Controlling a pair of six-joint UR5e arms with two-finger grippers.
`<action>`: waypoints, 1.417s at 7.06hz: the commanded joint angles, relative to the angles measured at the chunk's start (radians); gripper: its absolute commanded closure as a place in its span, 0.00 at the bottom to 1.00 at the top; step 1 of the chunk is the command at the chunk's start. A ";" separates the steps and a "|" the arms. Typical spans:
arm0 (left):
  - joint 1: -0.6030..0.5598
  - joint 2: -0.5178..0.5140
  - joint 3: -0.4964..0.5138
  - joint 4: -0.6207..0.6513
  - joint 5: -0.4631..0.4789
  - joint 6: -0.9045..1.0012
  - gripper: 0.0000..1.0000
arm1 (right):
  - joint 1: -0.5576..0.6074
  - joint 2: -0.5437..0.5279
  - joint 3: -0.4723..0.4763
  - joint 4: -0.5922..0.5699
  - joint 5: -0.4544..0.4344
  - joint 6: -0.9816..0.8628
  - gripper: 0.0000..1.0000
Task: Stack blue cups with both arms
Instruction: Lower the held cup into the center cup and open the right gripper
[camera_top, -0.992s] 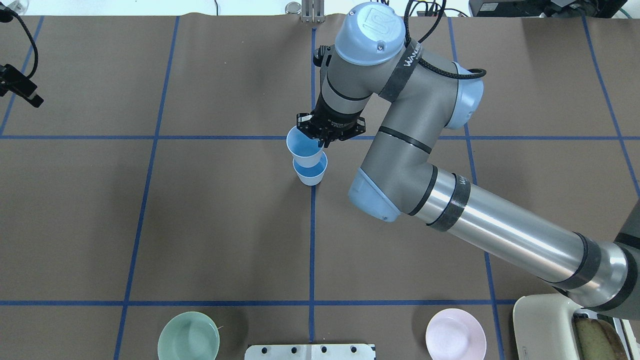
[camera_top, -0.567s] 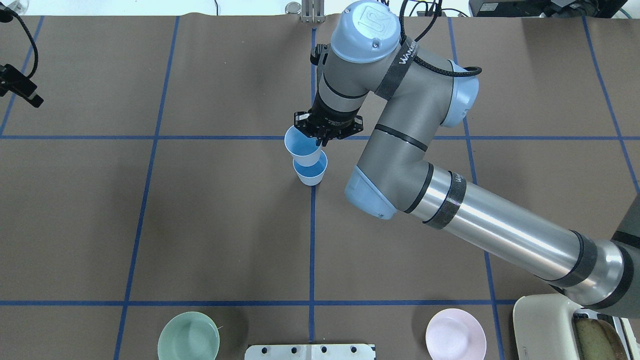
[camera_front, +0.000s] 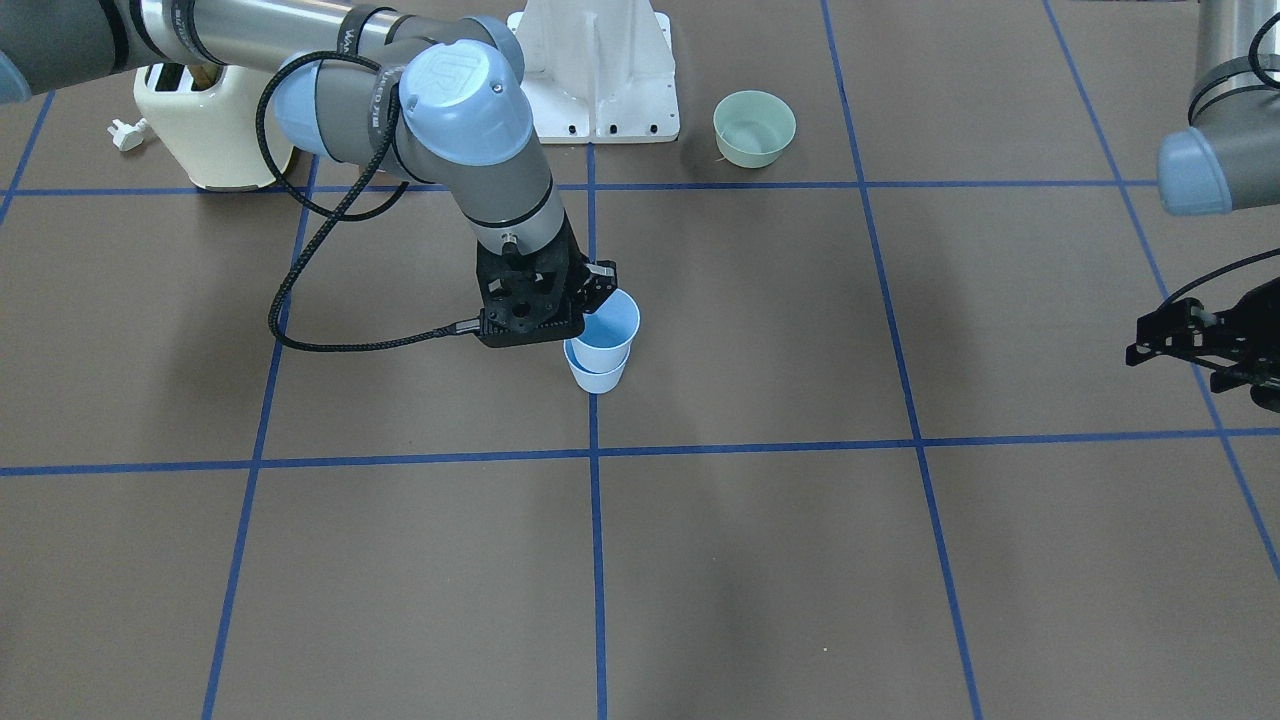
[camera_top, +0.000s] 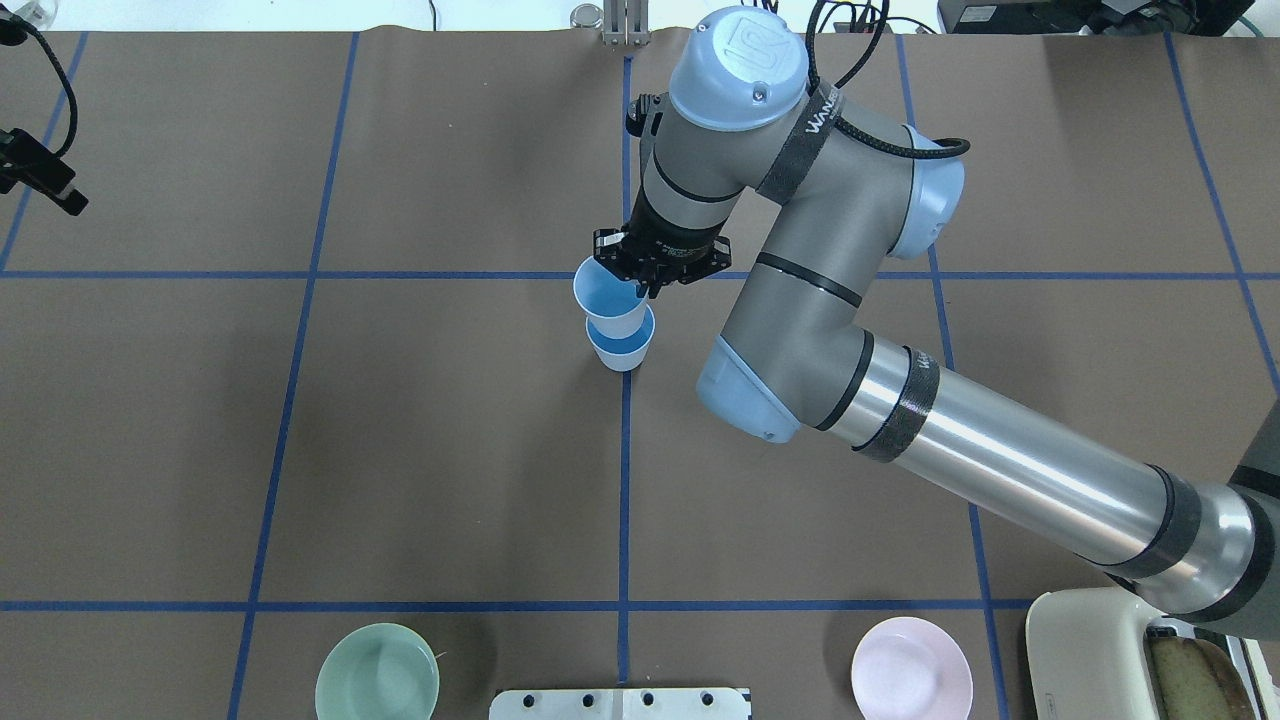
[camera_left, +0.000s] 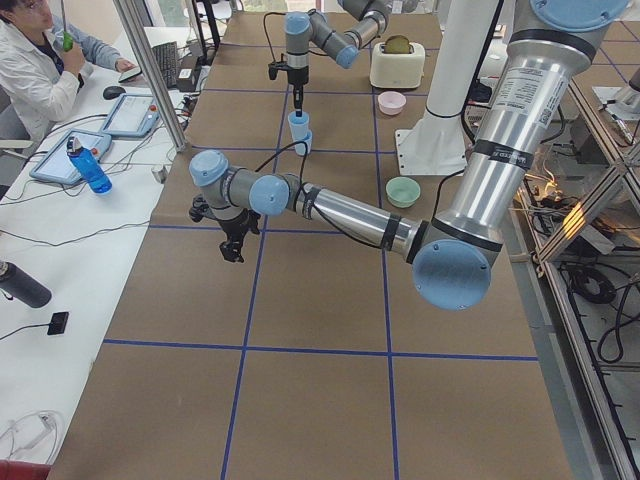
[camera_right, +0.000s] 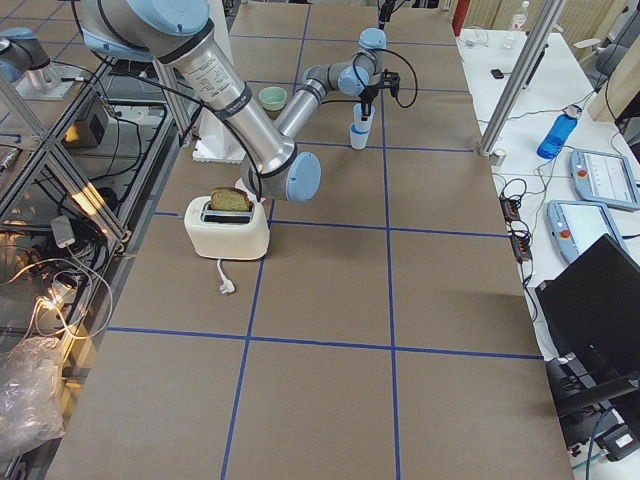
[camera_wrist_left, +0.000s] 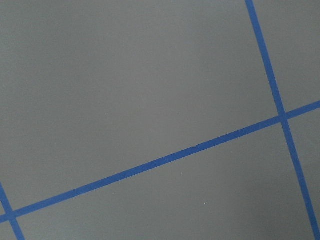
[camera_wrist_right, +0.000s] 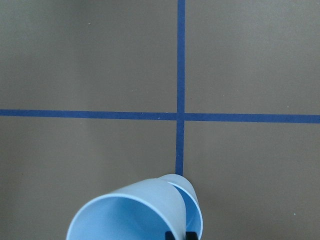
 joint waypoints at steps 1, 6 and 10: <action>0.000 0.000 0.000 0.000 -0.001 -0.001 0.02 | 0.000 -0.002 0.002 0.000 0.002 0.000 0.82; 0.000 -0.002 0.000 0.000 -0.001 -0.003 0.02 | -0.003 -0.005 0.003 0.001 -0.007 0.002 0.01; -0.011 -0.015 0.000 0.006 0.000 0.003 0.02 | 0.084 -0.122 0.116 0.076 0.008 -0.065 0.00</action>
